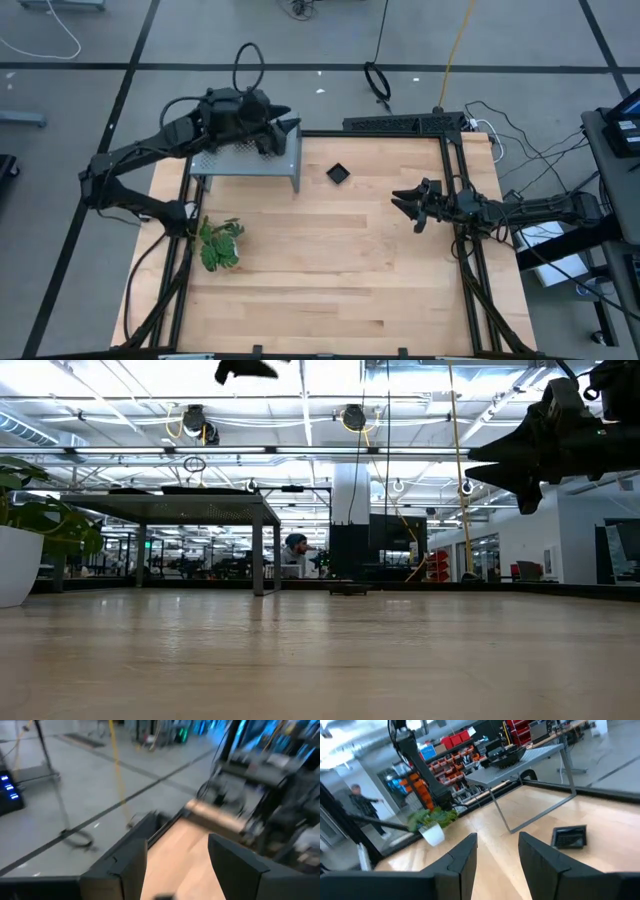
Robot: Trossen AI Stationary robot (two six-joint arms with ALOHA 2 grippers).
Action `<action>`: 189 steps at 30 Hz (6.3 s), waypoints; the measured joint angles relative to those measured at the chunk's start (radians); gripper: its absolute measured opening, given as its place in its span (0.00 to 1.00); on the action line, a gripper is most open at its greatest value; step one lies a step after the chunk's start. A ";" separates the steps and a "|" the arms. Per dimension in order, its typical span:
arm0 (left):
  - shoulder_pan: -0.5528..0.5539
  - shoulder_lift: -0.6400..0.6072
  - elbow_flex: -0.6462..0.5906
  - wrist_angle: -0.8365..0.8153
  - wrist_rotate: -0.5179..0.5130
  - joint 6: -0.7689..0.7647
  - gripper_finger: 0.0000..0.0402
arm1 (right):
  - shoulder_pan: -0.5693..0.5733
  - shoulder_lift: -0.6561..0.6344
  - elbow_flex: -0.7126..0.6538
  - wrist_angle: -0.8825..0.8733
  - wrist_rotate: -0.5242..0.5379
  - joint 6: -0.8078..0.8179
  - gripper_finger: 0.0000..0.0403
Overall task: Pick & Place Mini shaped plates
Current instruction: Stack the square plate on top of the square plate on the shelf
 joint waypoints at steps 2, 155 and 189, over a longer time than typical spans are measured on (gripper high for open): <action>-0.023 0.000 0.000 0.061 0.000 -0.040 0.53 | 0.000 0.000 0.000 0.015 0.000 0.070 0.33; -0.163 0.000 -0.001 0.265 -0.002 -0.132 0.53 | -0.059 1.389 0.840 -0.005 -0.448 -0.518 0.00; -0.362 0.027 -0.034 -0.108 0.205 0.269 0.53 | -0.071 0.728 0.841 -0.452 -0.178 -0.567 0.32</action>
